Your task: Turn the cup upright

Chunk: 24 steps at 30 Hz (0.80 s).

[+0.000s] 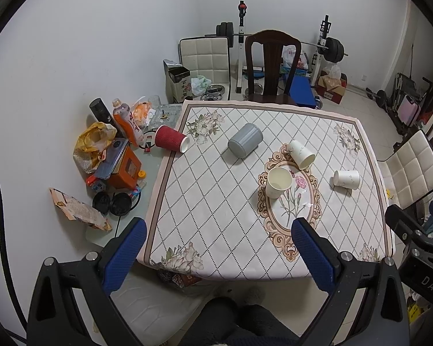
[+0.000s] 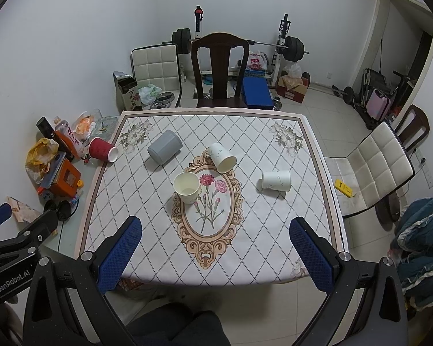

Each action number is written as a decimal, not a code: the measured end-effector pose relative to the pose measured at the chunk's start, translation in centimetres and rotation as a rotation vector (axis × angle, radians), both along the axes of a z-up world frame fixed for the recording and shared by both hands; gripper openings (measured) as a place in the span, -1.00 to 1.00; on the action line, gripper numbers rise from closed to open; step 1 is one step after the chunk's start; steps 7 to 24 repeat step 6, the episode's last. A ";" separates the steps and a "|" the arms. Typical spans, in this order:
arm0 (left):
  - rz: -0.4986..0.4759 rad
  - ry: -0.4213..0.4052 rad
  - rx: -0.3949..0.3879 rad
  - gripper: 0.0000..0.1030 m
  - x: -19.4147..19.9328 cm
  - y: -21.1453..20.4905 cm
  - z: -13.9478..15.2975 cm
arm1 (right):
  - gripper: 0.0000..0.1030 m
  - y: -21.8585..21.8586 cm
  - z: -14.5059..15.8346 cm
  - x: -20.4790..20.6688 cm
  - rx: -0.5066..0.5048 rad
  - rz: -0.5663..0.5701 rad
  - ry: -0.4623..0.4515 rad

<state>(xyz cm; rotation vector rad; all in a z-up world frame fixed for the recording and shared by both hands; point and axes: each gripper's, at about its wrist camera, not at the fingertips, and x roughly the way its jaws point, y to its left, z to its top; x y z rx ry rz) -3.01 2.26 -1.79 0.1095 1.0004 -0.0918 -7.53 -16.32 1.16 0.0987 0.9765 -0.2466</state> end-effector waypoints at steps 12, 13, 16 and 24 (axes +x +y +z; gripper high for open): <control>0.007 0.005 -0.012 0.99 -0.2 0.1 0.1 | 1.00 0.6 0.0 -0.2 0.007 0.007 0.004; 0.007 0.005 -0.012 0.99 -0.2 0.1 0.1 | 1.00 0.6 0.0 -0.2 0.007 0.007 0.004; 0.007 0.005 -0.012 0.99 -0.2 0.1 0.1 | 1.00 0.6 0.0 -0.2 0.007 0.007 0.004; 0.007 0.005 -0.012 0.99 -0.2 0.1 0.1 | 1.00 0.6 0.0 -0.2 0.007 0.007 0.004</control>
